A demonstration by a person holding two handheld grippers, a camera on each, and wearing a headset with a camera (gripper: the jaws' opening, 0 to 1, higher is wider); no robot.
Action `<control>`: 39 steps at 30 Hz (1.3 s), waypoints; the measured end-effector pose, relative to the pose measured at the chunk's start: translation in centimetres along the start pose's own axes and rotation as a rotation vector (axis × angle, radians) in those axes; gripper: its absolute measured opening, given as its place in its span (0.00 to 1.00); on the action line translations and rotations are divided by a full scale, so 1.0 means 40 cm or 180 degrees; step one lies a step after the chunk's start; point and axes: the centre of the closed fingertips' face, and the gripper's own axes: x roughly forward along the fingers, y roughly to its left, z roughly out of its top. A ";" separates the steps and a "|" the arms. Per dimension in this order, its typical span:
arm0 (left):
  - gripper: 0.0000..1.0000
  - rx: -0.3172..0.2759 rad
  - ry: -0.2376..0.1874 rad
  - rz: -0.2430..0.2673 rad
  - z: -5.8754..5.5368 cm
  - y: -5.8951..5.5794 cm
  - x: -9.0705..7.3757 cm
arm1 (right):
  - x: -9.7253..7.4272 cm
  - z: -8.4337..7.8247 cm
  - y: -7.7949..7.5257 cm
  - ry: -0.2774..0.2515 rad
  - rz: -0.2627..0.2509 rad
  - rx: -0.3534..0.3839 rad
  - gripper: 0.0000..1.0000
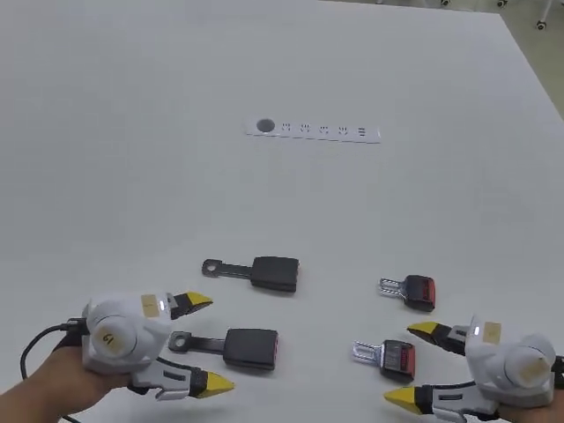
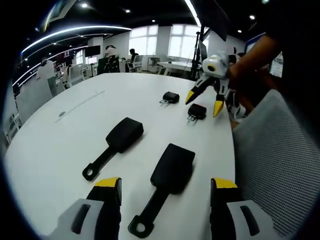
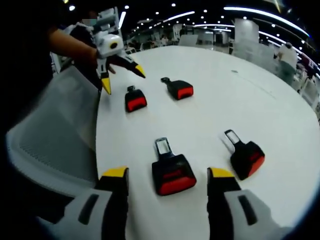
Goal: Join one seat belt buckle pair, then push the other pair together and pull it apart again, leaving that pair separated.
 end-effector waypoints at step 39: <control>0.36 0.0517 0.0397 -0.0416 -0.025 -0.006 0.088 | 0.010 -0.024 -0.018 0.0168 0.0288 -0.0291 0.38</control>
